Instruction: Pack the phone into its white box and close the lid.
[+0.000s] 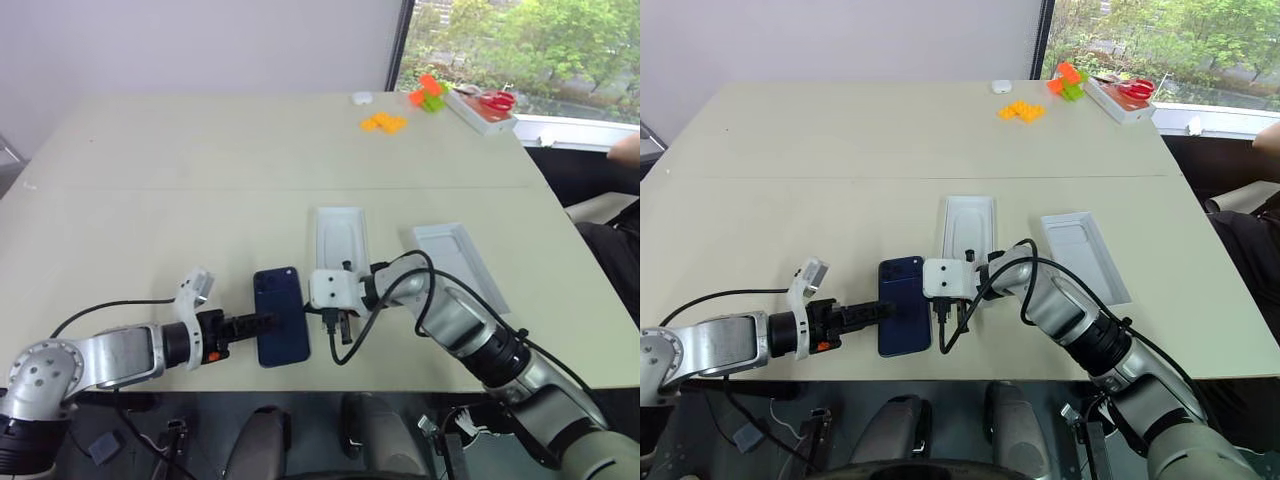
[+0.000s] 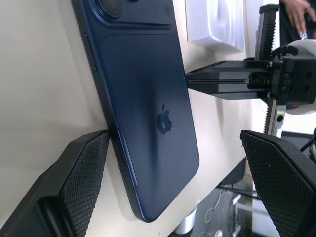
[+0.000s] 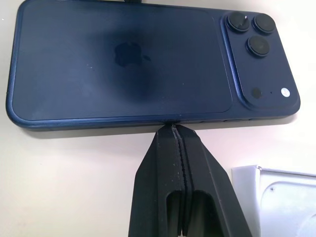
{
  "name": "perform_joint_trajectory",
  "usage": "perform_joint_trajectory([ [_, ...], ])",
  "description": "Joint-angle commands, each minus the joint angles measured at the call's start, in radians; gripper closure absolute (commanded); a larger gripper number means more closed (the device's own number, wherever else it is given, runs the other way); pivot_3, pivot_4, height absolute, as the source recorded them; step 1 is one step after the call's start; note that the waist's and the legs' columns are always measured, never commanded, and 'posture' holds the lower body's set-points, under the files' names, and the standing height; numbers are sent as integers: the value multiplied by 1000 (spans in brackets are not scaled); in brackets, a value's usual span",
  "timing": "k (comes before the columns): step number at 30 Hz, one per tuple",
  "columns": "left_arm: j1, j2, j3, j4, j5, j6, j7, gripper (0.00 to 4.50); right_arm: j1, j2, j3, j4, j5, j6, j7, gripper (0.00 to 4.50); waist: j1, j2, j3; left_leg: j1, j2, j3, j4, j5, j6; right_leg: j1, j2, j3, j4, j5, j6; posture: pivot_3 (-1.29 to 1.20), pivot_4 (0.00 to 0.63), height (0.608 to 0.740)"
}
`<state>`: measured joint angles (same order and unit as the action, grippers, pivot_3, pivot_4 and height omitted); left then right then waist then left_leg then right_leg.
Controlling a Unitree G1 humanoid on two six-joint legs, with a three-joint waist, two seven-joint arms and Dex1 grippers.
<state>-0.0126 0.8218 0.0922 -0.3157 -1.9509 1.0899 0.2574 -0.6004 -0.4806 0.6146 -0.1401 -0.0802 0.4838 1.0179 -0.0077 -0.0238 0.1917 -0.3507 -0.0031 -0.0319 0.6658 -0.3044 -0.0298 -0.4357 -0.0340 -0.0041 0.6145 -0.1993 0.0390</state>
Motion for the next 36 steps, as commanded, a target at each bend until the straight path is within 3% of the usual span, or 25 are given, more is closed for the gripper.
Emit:
perform_joint_trajectory([
  [1,-10,-32,-71,-43,-21,-23,-17,24,2,28,12,0,-5,-11,3,4500,-2,0,0,0,0,0,0,0,0,0,0,0,0,0,0,0,150,727],
  [14,6,-9,-71,-36,-21,-81,-9,24,6,34,-1,5,-19,-5,0,4500,-6,0,0,-3,0,0,0,0,0,-3,3,0,0,0,0,0,150,727],
  [17,20,-16,-37,-24,-21,-112,-11,915,7,33,-2,4,-22,-5,-3,4500,-7,0,0,-3,1,0,0,0,0,-4,3,0,0,0,0,0,150,727],
  [21,27,-16,-21,-24,-21,-131,-16,2845,7,34,-2,3,-23,-3,-4,4500,-6,-1,1,-4,1,0,0,0,0,-5,4,0,0,0,0,0,150,727],
  [29,39,-18,-13,-33,-21,-138,-17,2845,9,35,-3,0,-22,1,-6,4500,-7,-1,1,-4,1,0,0,0,0,-5,4,0,0,0,0,0,150,727],
  [32,39,-22,-10,-33,-21,-140,-18,4227,9,36,-3,0,-22,2,-7,4500,-6,-1,1,-4,1,0,0,0,0,-5,4,0,0,0,0,0,150,727],
  [33,39,-25,-8,-32,-21,-145,-18,4461,9,35,-3,0,-23,1,-8,4500,-6,-1,0,-4,1,0,0,0,0,-5,4,0,0,0,0,0,150,727],
  [36,36,-26,-3,-32,-21,-155,-17,4461,8,35,-3,0,-26,0,-11,4500,-6,-1,1,-4,1,0,0,0,0,-5,4,0,0,0,0,0,150,727],
])
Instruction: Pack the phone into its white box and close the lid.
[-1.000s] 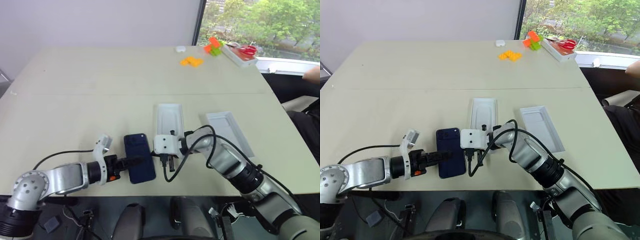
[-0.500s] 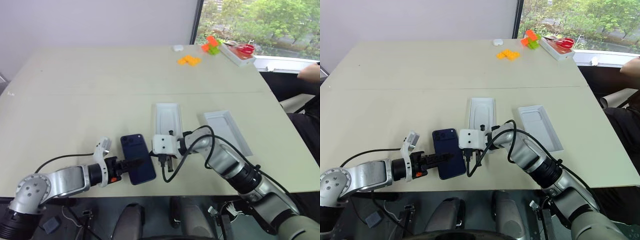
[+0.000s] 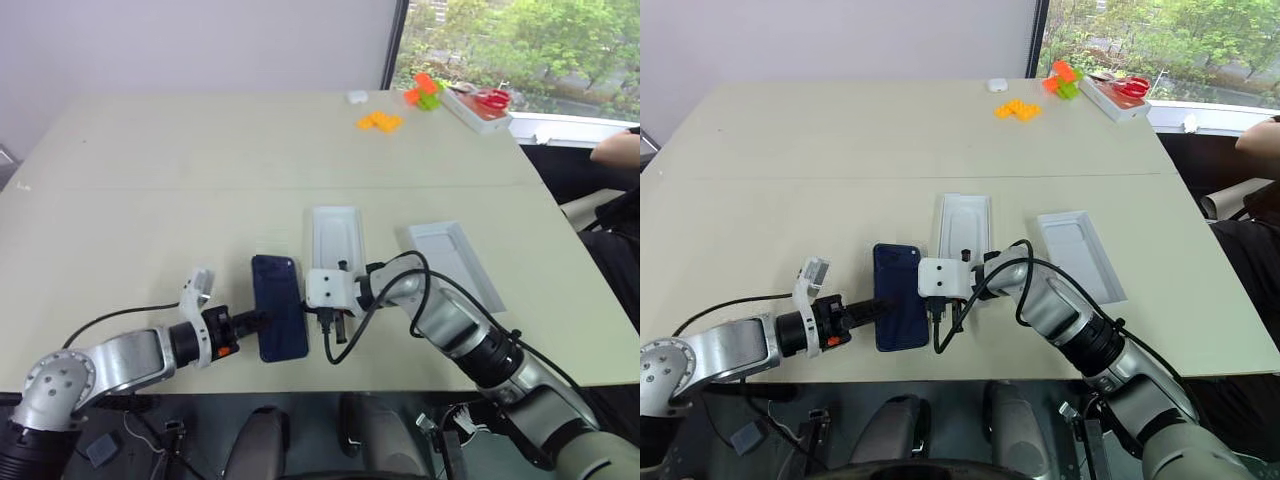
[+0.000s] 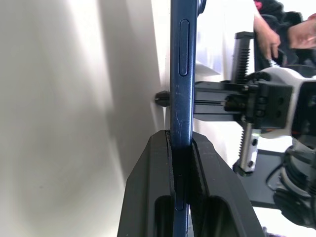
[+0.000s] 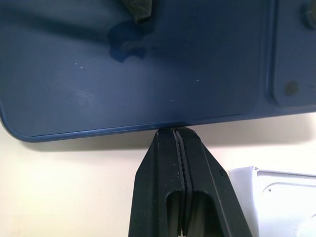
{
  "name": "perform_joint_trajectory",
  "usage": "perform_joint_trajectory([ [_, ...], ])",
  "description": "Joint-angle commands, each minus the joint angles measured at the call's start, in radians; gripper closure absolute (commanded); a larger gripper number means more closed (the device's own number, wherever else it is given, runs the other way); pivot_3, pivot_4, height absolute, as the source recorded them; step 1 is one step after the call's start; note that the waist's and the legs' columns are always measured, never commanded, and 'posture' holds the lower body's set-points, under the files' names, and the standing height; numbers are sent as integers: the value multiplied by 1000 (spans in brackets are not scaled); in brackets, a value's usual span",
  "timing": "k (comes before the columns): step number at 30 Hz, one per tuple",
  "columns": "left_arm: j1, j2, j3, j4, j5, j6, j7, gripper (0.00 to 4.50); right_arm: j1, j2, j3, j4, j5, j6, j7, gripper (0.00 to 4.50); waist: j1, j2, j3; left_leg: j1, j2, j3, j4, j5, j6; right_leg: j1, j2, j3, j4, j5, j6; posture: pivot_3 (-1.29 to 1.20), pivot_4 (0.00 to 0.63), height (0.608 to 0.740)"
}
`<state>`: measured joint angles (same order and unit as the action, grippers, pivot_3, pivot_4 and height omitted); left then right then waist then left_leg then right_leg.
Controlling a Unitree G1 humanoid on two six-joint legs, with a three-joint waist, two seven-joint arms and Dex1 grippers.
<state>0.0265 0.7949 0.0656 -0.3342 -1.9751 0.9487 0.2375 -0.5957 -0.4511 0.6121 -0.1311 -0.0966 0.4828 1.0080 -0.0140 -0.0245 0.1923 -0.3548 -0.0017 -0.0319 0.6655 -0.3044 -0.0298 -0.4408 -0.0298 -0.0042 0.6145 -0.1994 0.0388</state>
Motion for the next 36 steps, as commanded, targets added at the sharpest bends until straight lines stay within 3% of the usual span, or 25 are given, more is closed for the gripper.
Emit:
perform_joint_trajectory([
  [1,-4,0,25,-13,3,-15,3,4461,3,5,0,-9,-12,0,-2,4500,0,0,0,0,0,0,0,0,0,0,0,0,0,0,0,0,150,727],
  [14,37,-17,207,-47,3,-8,-148,4461,-8,-65,-84,-126,24,50,27,4500,3,0,2,-3,0,0,0,0,0,-2,0,0,-1,0,0,0,150,727],
  [24,-14,-52,204,-22,3,-7,-140,4461,63,-190,-257,-258,128,132,41,4500,4,-1,3,-4,0,0,-1,0,0,-3,-1,0,-2,0,0,0,150,727],
  [31,-267,-85,59,112,3,41,-44,4461,111,-262,-367,-319,206,192,35,4500,4,-2,3,-3,0,2,-1,0,0,-2,0,-1,-2,0,1,0,150,727],
  [36,-553,-214,-38,402,3,119,86,4461,168,-321,-424,-355,237,217,23,4500,15,-4,4,-3,-1,2,0,0,0,-1,0,-1,-1,1,2,0,150,727],
])
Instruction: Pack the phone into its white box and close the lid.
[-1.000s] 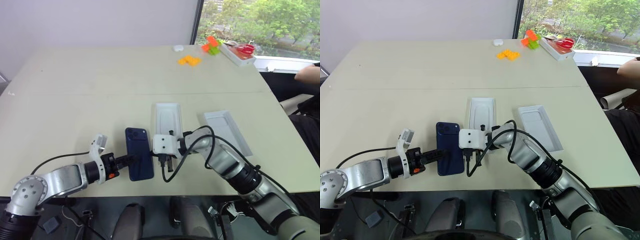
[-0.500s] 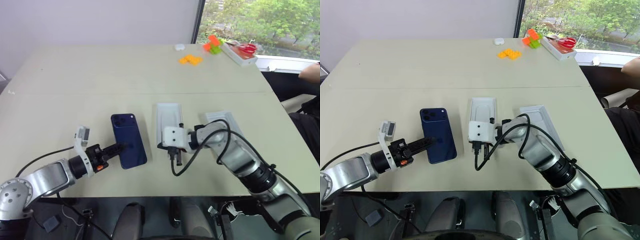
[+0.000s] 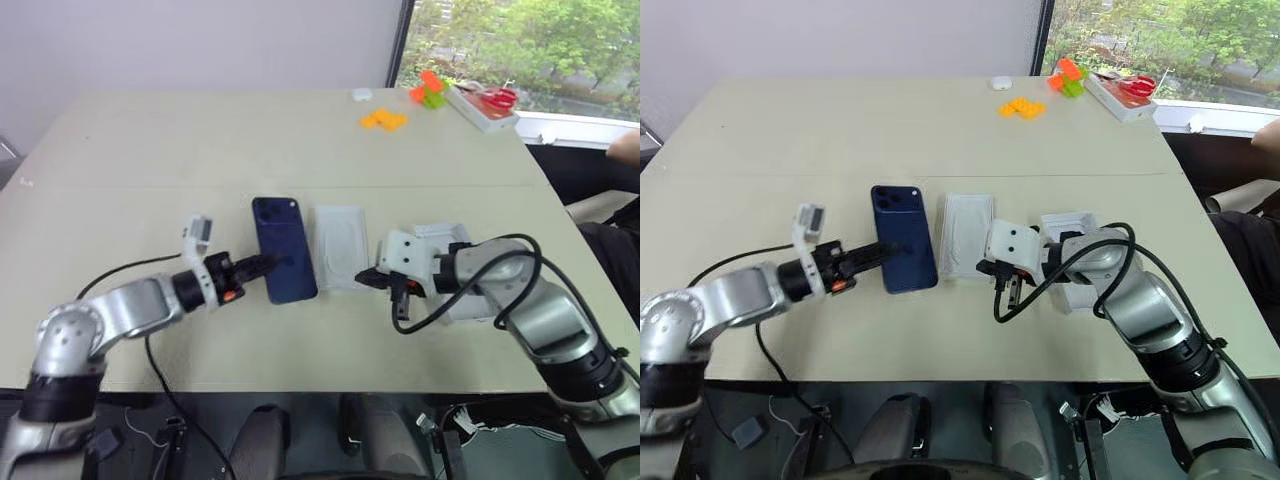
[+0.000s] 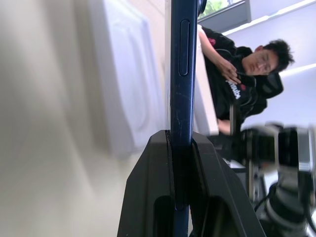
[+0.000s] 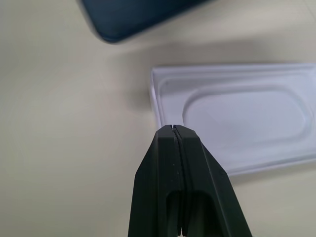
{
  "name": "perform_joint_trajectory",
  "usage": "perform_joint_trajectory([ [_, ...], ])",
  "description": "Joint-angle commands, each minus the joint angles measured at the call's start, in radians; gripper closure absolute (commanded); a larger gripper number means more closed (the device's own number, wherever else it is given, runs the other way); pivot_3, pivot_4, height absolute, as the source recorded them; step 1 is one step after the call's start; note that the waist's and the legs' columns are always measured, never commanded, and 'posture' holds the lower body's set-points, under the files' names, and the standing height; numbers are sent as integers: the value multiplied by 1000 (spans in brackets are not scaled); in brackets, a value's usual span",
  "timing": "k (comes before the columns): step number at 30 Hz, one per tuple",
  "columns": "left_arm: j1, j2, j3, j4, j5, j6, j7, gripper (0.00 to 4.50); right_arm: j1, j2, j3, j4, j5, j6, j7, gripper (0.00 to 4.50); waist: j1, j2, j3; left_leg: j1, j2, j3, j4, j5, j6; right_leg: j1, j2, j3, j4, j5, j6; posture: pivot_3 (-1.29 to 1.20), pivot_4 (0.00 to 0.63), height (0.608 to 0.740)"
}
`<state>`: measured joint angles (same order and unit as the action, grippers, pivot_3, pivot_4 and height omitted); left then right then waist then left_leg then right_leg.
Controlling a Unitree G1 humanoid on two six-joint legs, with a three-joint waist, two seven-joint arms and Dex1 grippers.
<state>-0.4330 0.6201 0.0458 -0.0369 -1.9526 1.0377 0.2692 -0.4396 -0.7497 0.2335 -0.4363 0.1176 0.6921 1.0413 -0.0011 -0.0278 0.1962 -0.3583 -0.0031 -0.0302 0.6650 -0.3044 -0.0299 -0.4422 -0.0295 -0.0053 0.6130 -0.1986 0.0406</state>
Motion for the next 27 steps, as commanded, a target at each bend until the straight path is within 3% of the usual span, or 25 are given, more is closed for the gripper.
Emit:
perform_joint_trajectory([
  [1,-127,-56,-25,147,-20,38,71,4461,17,-28,-48,-54,29,12,-16,4500,0,0,0,0,0,0,0,0,0,0,0,0,0,1,2,0,150,727],
  [10,-358,-169,-99,413,30,158,155,4461,73,-52,-67,-108,53,57,-76,4500,-3,-1,1,-1,-1,-1,-1,1,-2,-1,-1,0,0,3,2,0,150,727],
  [27,-455,-288,22,554,318,261,45,4461,115,-73,-67,-121,78,75,-137,4500,-9,-1,1,-1,-2,-1,-1,3,-6,-1,-2,0,1,1,5,0,150,727],
])
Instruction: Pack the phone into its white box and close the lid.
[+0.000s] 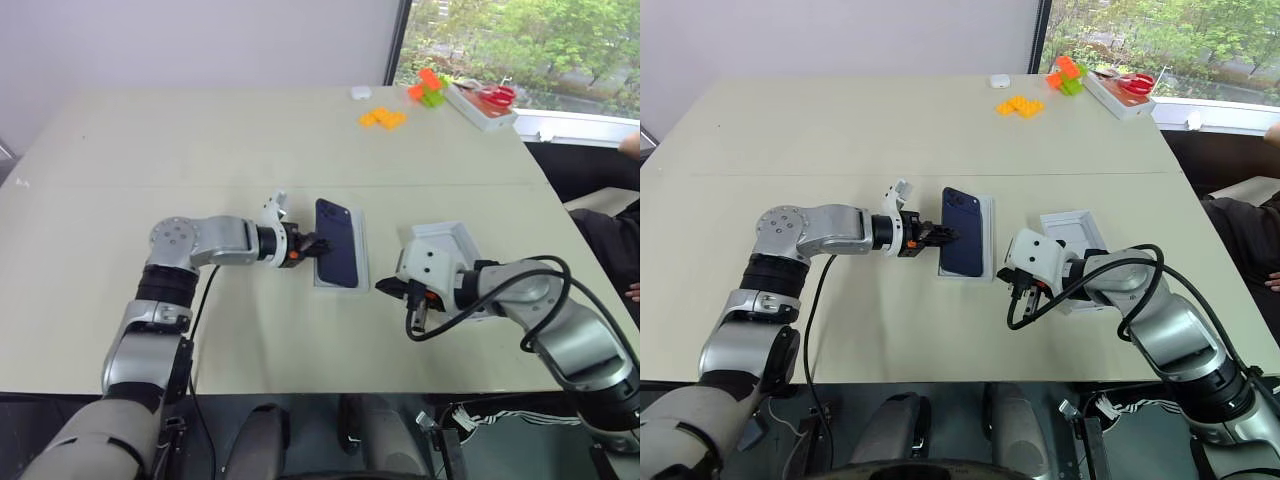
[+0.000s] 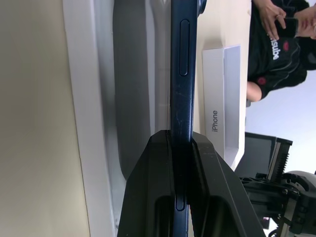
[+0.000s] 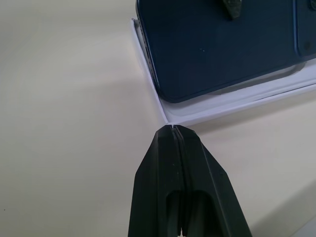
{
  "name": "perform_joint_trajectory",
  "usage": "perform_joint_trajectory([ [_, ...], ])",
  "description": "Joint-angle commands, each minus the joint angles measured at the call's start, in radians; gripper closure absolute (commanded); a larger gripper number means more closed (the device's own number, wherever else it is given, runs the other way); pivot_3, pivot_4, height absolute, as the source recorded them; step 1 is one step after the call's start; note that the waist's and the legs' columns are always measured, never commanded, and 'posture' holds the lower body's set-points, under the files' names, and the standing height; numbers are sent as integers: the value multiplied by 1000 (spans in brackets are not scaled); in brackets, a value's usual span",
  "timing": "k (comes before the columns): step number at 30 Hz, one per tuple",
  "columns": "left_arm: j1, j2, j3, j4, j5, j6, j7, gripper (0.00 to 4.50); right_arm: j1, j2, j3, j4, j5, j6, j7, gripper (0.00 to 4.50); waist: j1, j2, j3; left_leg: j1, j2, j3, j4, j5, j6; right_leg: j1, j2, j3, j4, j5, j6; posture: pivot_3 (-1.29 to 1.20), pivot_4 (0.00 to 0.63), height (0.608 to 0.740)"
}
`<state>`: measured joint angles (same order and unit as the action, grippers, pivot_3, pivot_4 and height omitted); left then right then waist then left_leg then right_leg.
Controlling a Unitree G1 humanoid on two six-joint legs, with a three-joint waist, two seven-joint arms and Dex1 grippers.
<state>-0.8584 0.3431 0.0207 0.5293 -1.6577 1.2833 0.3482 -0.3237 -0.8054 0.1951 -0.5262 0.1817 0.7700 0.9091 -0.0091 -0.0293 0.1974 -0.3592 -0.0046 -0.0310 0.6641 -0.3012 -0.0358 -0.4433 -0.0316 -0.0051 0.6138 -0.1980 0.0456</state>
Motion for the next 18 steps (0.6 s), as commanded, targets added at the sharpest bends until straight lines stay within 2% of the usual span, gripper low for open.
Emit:
perform_joint_trajectory([
  [1,-31,-16,57,-10,36,21,-39,4461,0,-18,-30,-31,14,-3,-6,4500,-1,0,0,0,0,0,0,0,0,0,0,0,0,0,0,0,150,727],
  [15,-62,-83,155,32,241,87,-153,4461,3,-27,-34,-23,17,-3,-15,4500,-2,0,0,0,0,0,0,1,-1,0,0,0,0,1,1,0,150,727],
  [18,-67,-92,174,31,277,107,-171,3154,2,-27,-32,-22,17,-4,-17,4500,-1,0,0,0,0,0,0,1,-1,0,0,0,0,1,1,0,150,727],
])
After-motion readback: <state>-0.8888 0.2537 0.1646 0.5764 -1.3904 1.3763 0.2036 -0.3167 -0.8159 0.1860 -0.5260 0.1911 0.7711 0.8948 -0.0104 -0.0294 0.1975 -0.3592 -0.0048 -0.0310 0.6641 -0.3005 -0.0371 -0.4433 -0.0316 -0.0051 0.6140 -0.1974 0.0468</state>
